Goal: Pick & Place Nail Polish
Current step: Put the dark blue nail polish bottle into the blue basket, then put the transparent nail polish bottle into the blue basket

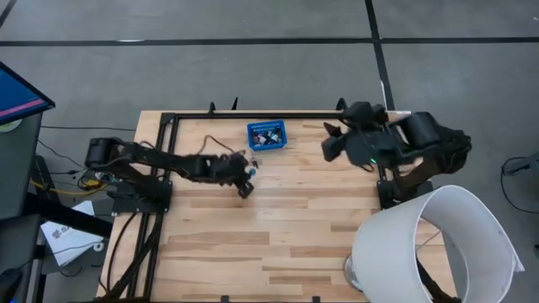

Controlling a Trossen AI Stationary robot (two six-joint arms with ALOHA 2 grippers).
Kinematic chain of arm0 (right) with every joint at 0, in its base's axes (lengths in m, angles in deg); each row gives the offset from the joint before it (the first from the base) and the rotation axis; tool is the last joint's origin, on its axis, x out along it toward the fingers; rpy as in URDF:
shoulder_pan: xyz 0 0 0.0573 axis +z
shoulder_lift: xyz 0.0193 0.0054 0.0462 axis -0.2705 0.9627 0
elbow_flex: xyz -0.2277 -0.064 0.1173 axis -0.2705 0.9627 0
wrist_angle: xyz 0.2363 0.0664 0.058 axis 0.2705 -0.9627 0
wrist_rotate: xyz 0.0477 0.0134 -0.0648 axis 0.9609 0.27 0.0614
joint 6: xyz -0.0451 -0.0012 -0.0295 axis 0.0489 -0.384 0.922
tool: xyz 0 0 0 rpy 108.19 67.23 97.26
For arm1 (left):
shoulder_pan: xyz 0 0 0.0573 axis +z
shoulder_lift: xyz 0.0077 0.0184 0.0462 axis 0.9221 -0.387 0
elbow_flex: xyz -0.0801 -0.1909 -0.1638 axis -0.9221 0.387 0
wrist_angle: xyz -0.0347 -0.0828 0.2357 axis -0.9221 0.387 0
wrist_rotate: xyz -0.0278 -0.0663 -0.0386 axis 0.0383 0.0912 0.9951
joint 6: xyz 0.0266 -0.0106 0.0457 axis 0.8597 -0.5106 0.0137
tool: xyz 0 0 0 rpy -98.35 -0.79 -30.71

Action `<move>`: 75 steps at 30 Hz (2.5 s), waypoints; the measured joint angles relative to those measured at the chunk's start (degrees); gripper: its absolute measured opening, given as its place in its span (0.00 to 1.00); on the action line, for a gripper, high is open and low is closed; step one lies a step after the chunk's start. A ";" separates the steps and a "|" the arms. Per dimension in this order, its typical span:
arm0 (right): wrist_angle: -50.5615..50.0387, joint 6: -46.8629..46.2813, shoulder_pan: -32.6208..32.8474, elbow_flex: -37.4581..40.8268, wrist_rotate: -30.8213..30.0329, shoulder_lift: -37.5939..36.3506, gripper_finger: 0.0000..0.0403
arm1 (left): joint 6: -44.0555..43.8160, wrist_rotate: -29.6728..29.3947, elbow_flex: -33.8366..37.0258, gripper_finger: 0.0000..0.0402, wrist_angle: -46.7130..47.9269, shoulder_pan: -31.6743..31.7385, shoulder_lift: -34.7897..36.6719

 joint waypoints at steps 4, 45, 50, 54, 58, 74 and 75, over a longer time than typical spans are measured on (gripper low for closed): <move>0.09 1.54 5.52 0.02 -4.92 -3.22 0.37 | 3.08 -0.86 0.02 0.12 -0.62 4.17 5.86; 30.85 -43.71 51.96 102.74 -35.23 -59.64 0.00 | 27.65 16.04 -0.24 0.12 -22.82 27.03 -3.06; 31.04 -49.17 51.24 106.16 -35.23 -59.51 0.00 | 29.15 16.15 -1.81 0.12 -23.25 28.19 -8.03; 31.06 -53.38 50.52 107.81 -35.23 -59.58 0.00 | 30.33 15.25 -3.52 0.12 -23.28 29.97 -10.56; 31.37 -54.53 49.46 108.89 -35.23 -59.59 0.00 | 30.12 15.23 -4.31 0.13 -23.05 31.39 -11.53; 32.54 -52.48 48.35 112.02 -34.60 -59.26 0.00 | 33.55 17.68 -4.31 0.30 -22.16 30.91 -11.16; 32.54 -52.38 48.35 112.02 -34.62 -59.26 0.00 | 33.69 18.36 -4.26 0.32 -21.92 30.91 -10.50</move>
